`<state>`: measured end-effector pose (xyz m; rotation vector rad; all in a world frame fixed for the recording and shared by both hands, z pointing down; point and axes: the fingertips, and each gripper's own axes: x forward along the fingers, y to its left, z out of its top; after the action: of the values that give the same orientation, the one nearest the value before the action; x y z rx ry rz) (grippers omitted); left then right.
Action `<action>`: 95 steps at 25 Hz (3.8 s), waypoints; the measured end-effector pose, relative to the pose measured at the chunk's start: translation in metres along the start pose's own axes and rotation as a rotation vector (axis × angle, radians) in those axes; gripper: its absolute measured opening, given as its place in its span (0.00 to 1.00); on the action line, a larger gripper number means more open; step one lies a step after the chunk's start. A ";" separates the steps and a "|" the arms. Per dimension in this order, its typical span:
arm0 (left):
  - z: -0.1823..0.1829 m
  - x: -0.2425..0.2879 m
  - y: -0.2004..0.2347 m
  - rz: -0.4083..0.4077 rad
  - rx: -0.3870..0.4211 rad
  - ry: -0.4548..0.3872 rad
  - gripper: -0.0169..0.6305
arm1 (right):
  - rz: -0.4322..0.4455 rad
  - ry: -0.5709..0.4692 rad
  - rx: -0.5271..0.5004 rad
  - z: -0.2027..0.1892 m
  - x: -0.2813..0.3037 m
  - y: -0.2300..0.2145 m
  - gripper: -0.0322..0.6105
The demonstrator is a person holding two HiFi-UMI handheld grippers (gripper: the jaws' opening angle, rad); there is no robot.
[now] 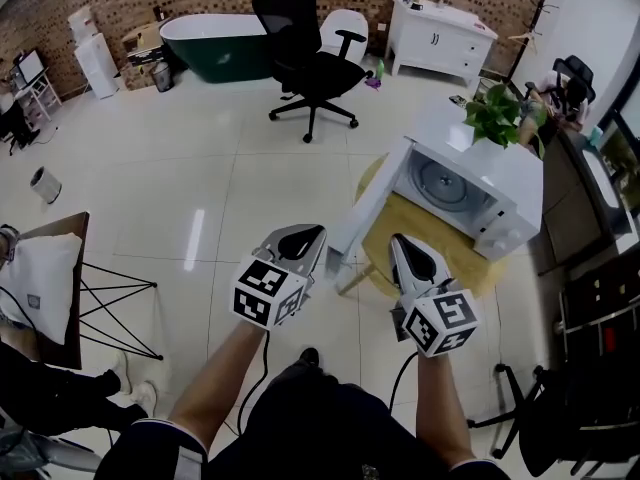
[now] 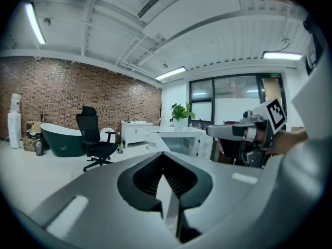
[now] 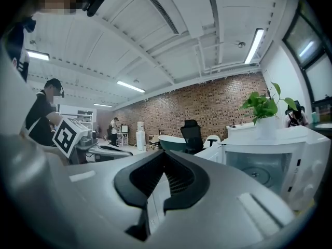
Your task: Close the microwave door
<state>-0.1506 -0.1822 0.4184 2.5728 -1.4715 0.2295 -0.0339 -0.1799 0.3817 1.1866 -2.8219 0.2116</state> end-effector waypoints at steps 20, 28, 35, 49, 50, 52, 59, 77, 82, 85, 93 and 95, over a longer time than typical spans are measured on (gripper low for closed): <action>-0.031 0.033 0.009 -0.133 0.036 0.102 0.05 | -0.015 -0.015 0.007 0.007 0.022 -0.017 0.05; -0.031 0.035 -0.007 -0.143 0.033 0.115 0.04 | -0.003 -0.032 0.017 0.012 0.015 -0.021 0.05; -0.033 0.045 -0.036 -0.193 0.038 0.123 0.04 | -0.029 -0.047 0.025 0.013 0.002 -0.031 0.05; -0.029 0.091 -0.111 -0.332 0.057 0.121 0.04 | -0.158 -0.052 0.038 0.010 -0.053 -0.077 0.05; -0.029 0.094 -0.117 -0.340 0.060 0.122 0.04 | -0.169 -0.051 0.039 0.009 -0.058 -0.081 0.05; -0.028 0.103 -0.127 -0.353 0.065 0.125 0.04 | -0.193 -0.051 0.040 0.009 -0.068 -0.090 0.05; -0.024 0.136 -0.157 -0.366 0.089 0.138 0.04 | -0.271 -0.054 0.047 0.008 -0.103 -0.123 0.05; -0.009 0.222 -0.220 -0.381 0.130 0.127 0.04 | -0.403 -0.061 0.061 0.004 -0.162 -0.204 0.05; -0.004 0.244 -0.229 -0.379 0.136 0.122 0.04 | -0.405 -0.042 0.066 -0.003 -0.164 -0.222 0.05; 0.000 0.259 -0.234 -0.381 0.139 0.119 0.04 | -0.403 -0.023 0.072 -0.010 -0.163 -0.231 0.05; 0.004 0.288 -0.240 -0.385 0.145 0.127 0.04 | -0.398 0.006 0.085 -0.022 -0.156 -0.253 0.05; 0.004 0.291 -0.239 -0.387 0.146 0.128 0.04 | -0.395 0.012 0.089 -0.025 -0.151 -0.257 0.05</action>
<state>0.2016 -0.3075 0.4605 2.8299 -0.9212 0.4505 0.2559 -0.2472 0.4133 1.7179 -2.5193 0.3169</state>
